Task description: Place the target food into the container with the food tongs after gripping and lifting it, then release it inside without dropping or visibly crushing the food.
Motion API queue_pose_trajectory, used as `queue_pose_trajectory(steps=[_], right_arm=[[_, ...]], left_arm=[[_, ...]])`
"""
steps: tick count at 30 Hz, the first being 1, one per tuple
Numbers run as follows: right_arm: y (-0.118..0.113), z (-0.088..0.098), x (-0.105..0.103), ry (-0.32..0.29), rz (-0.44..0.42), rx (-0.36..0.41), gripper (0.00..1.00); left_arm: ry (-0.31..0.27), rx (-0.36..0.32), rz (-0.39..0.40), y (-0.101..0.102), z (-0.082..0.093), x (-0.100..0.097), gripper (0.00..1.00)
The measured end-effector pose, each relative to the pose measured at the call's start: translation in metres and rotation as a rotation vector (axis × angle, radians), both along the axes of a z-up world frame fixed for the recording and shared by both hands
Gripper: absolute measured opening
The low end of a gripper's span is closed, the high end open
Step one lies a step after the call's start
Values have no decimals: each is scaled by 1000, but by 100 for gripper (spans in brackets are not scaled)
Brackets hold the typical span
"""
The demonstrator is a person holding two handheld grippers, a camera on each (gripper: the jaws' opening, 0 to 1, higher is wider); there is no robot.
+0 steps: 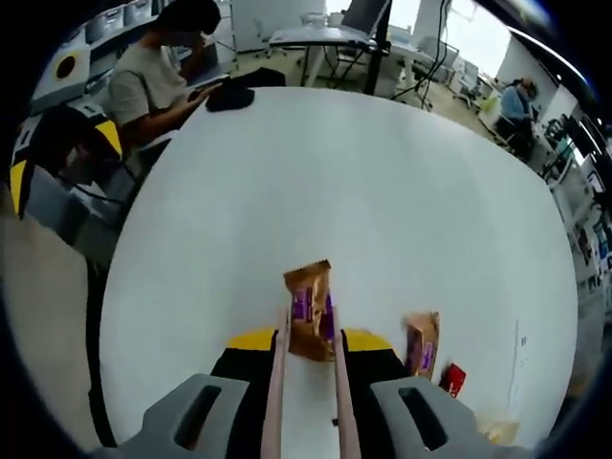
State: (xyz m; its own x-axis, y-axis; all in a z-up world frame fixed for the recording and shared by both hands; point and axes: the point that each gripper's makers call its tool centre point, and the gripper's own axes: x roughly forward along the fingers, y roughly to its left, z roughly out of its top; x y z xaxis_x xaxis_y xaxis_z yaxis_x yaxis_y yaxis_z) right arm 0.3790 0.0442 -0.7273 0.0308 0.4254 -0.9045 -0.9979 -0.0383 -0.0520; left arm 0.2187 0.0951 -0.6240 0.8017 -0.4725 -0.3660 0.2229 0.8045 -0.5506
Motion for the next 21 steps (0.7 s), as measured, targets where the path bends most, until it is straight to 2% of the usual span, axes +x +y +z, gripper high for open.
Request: queue_pose_trajectory(steps=[21], right_arm=[[1,-13,2,35,-28,-12,24]], left_arm=[[14,-6,19,4,-4,-3,60]])
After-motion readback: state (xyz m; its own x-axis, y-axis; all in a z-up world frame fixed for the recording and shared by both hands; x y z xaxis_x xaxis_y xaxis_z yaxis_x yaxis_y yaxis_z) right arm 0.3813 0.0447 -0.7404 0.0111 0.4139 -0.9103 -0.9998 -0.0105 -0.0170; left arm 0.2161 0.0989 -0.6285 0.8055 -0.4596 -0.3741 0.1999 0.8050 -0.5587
